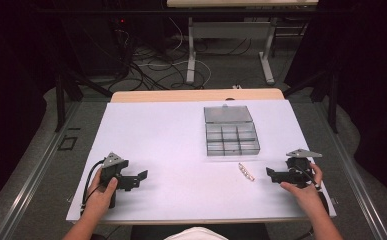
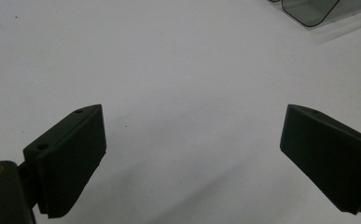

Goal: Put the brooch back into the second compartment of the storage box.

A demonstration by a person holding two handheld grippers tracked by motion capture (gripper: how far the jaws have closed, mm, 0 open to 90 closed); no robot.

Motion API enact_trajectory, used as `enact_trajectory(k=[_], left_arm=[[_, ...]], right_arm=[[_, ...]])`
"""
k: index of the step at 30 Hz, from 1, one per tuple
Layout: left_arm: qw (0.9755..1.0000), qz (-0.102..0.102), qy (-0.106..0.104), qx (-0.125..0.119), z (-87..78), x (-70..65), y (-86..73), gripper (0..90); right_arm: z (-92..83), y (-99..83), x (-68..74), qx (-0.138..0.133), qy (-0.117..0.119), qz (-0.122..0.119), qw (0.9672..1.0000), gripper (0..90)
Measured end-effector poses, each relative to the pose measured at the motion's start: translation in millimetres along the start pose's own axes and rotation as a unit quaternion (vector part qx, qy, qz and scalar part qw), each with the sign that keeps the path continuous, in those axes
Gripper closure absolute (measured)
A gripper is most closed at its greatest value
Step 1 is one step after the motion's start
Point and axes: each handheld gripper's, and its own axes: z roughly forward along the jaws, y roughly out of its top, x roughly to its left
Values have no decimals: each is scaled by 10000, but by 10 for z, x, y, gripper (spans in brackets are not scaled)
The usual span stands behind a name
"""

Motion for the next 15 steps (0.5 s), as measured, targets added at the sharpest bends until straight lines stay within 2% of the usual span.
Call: enact_trajectory(k=[4, 5, 6, 15], left_arm=[[10000, -21, -1, -47, -10, -4, 2, 71], [10000, -29, 6, -46, -12, -3, 3, 71], [10000, -25, 12, -55, -13, -1, 5, 71], [10000, -23, -1, -80, -18, -3, 7, 71]], right_arm=[[-29, 42, 161, 4, -62, -203, 9998, 0], [-29, 42, 161, 4, -62, -203, 9998, 0], [-34, 64, 220, 32, 2, -272, 9996, 0], [-48, 178, 384, 39, 128, -388, 9992, 0]])
